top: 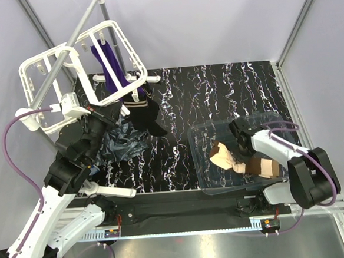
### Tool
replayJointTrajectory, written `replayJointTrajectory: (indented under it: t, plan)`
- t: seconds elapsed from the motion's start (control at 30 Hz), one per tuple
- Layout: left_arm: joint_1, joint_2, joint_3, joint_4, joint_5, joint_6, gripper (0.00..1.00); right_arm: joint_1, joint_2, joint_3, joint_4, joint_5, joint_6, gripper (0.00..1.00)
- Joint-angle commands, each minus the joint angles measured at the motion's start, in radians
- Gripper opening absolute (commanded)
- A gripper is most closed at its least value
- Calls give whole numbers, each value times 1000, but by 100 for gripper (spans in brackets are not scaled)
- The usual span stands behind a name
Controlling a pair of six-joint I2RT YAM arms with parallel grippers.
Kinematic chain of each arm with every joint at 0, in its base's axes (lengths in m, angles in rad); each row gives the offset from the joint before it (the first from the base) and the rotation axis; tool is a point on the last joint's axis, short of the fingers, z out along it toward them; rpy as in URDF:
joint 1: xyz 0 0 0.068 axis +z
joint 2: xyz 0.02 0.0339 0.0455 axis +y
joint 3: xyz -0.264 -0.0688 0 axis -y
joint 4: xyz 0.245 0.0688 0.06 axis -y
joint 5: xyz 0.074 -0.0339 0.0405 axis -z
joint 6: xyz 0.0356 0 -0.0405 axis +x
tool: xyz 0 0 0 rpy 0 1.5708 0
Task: Clip the socks to the hanger
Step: Pick up the sock from the bin.
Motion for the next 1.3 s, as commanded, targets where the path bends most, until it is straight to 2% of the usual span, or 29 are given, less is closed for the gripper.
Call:
replayJointTrajectory:
  t: [0.0, 0.17, 0.27, 0.37, 0.4, 0.47, 0.53, 0.6, 0.63, 0.7, 0.73, 0.83, 0.87, 0.93, 0.97, 1.07, 1.2, 1.27]
  plan:
    - [-7, -16, -9, 31, 35, -5, 0, -3, 67, 44, 133, 60, -132, 0]
    - [-5, -4, -20, 41, 47, -20, 0, -4, 50, 58, 252, 132, -400, 0]
    - [-5, 1, -20, 54, 55, -28, 0, 0, 56, 53, 317, 68, -474, 0]
    - [-5, 2, -23, 55, 56, -28, 0, 5, 88, 75, 308, -3, -476, 0]
    - [-5, 2, -25, 55, 56, -28, 0, 5, 88, 85, 285, -15, -466, 19]
    - [-7, 1, -28, 58, 59, -29, 0, 5, 59, 90, 272, -21, -450, 50]
    - [-5, -2, -31, 58, 56, -29, 0, 4, 16, 75, 280, -23, -449, 70]
    - [-7, -7, -34, 58, 56, -29, 0, 0, -41, 81, 257, -3, -433, 76]
    - [-7, -10, -35, 58, 56, -29, 0, -6, -56, 91, 240, 8, -432, 84]
    - [-7, -14, -37, 60, 58, -31, 0, -12, -84, 131, 167, 66, -429, 87]
    - [-5, -16, -38, 60, 59, -32, 0, -29, -88, 145, 138, 93, -409, 94]
    - [-5, -21, -37, 60, 66, -35, 0, -81, -97, 173, 75, 146, -400, 95]
    - [-5, -24, -37, 60, 66, -37, 0, -134, -101, 164, 76, 132, -397, 92]
    - [-5, -30, -38, 61, 73, -40, 0, -196, -101, 148, 64, 127, -327, 80]
    - [-5, -31, -40, 61, 78, -45, 0, -255, -96, 133, 56, 135, -300, 67]
    - [-7, -31, -38, 72, 104, -52, 0, -331, -65, 119, 110, 99, -312, 65]
    - [-5, -24, -28, 71, 121, -48, 0, -502, 24, 138, 148, 28, -308, 60]
    - [-5, -27, -25, 74, 122, -45, 0, -529, 76, 150, 185, 23, -311, 59]
